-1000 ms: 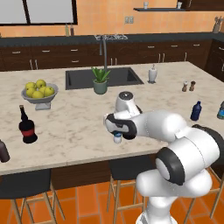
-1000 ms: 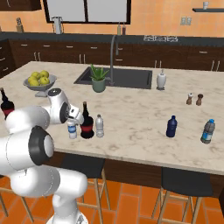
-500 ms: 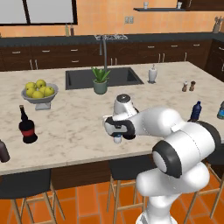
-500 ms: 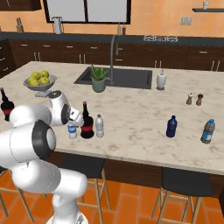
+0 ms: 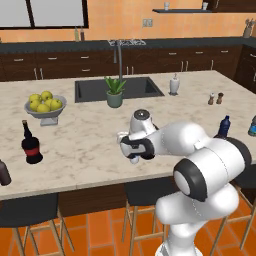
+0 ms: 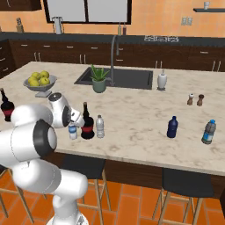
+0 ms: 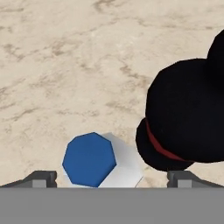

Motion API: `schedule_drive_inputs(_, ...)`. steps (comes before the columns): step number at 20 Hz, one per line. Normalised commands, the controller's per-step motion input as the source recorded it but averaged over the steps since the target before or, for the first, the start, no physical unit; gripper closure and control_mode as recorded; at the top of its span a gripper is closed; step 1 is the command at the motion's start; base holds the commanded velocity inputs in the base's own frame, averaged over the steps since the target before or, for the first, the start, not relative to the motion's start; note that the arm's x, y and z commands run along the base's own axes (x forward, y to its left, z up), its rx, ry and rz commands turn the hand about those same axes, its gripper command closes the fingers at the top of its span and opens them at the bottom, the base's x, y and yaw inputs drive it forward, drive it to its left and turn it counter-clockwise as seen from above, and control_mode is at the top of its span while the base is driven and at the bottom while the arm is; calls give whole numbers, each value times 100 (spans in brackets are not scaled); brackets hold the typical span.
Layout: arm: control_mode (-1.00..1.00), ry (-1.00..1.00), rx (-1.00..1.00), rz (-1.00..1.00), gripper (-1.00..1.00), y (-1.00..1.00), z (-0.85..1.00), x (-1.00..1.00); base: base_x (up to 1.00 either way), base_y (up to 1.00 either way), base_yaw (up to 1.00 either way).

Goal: Move the plastic bottles in the middle to the plastics group, and the glass bottles in the middle to the glass group.

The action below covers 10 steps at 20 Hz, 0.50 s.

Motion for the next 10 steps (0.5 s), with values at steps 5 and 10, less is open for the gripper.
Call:
schedule_drive_inputs(5, -100, -8, 0, 0, -100, 0, 0, 0, 0, 0, 0)
schedule_drive_inputs(10, -100, 0, 0, 0, 100, 0, 0, 0, 0, 0, 0)
